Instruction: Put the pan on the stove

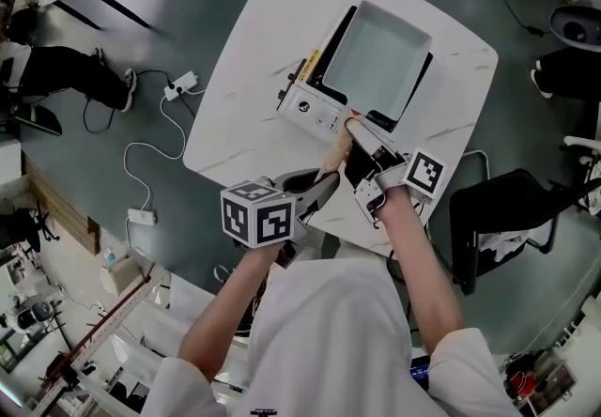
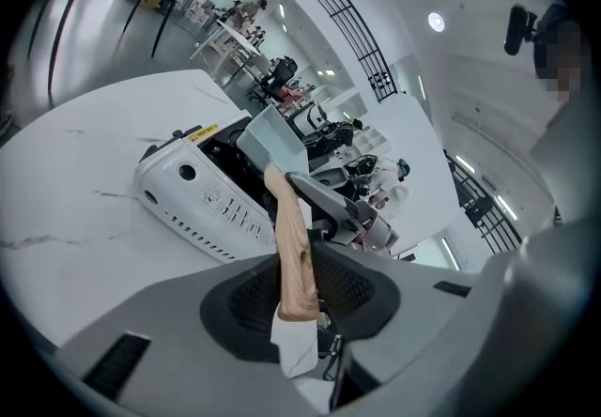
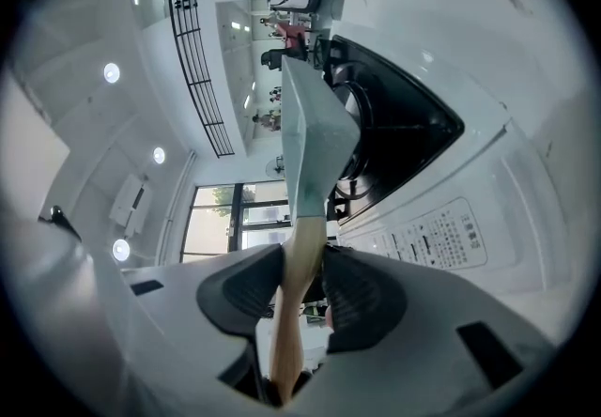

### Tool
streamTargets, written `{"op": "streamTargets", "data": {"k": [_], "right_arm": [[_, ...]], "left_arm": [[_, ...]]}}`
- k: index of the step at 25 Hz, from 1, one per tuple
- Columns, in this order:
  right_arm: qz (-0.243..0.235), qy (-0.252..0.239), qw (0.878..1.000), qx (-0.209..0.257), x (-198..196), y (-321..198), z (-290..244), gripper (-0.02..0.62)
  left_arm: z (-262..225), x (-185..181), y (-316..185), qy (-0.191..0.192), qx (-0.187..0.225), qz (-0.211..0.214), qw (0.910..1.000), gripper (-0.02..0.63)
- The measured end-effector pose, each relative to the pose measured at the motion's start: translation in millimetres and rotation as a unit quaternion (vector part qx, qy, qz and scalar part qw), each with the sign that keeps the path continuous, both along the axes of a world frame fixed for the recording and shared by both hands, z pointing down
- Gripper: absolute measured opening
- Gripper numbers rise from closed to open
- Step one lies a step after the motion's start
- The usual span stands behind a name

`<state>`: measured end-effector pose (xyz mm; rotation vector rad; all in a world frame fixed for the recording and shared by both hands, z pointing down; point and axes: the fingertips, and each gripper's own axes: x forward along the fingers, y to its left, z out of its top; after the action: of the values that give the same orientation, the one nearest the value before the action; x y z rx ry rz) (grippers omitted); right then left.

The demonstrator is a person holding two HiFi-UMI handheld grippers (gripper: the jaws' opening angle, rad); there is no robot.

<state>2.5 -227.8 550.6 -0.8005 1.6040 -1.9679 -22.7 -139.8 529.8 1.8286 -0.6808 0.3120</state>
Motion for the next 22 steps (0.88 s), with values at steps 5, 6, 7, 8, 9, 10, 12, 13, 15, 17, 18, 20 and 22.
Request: {"op": "streamTargets", "data": {"k": [5,6,7,8,9,10,12,13,15,17,18,20,22], "right_arm": [[0.001,0.002,1.000,-0.005,-6,-7,10,0.144],[0.001,0.000,1.000,-0.008,-8,-8,11,0.144],[0.001,-0.001,1.000,-0.011,-9,-8,13,0.143],[0.001,-0.001,1.000,-0.014,-9,-9,14,0.143],[0.001,0.001,1.000,-0.016,-8,-9,16,0.141],[0.002,0.002,1.000,-0.017,-8,-9,18,0.141],[0.006,0.005,1.000,-0.020,-9,-9,22,0.141],[0.008,0.007,1.000,-0.022,-10,-9,24,0.140],[0.009,0.012,1.000,-0.025,-12,-7,24,0.141],[0.006,0.015,1.000,-0.026,-13,-6,22,0.146],[0.006,0.015,1.000,-0.026,-13,-7,21,0.148],[0.007,0.012,1.000,-0.027,-13,-7,20,0.154],[0.008,0.011,1.000,-0.027,-12,-7,22,0.166]], "left_arm": [[8,-7,-7,0.000,-0.007,0.003,1.0000,0.103],[10,-9,-8,-0.002,-0.009,0.003,1.0000,0.103],[12,-10,-9,-0.003,-0.011,0.004,0.9999,0.103],[14,-10,-9,-0.004,-0.012,0.006,0.9999,0.103],[17,-10,-10,-0.005,-0.014,0.008,0.9999,0.103],[20,-10,-10,-0.006,-0.017,0.009,0.9998,0.103],[25,-12,-9,-0.009,-0.026,0.008,0.9996,0.103],[27,-13,-8,-0.012,-0.031,0.007,0.9994,0.103],[29,-16,-6,-0.017,-0.037,0.007,0.9992,0.103],[27,-17,-5,-0.017,-0.037,0.007,0.9991,0.103],[27,-17,-5,-0.017,-0.038,0.006,0.9991,0.103],[27,-16,-5,-0.016,-0.040,0.005,0.9991,0.104],[28,-16,-5,-0.020,-0.039,0.005,0.9990,0.111]]}}
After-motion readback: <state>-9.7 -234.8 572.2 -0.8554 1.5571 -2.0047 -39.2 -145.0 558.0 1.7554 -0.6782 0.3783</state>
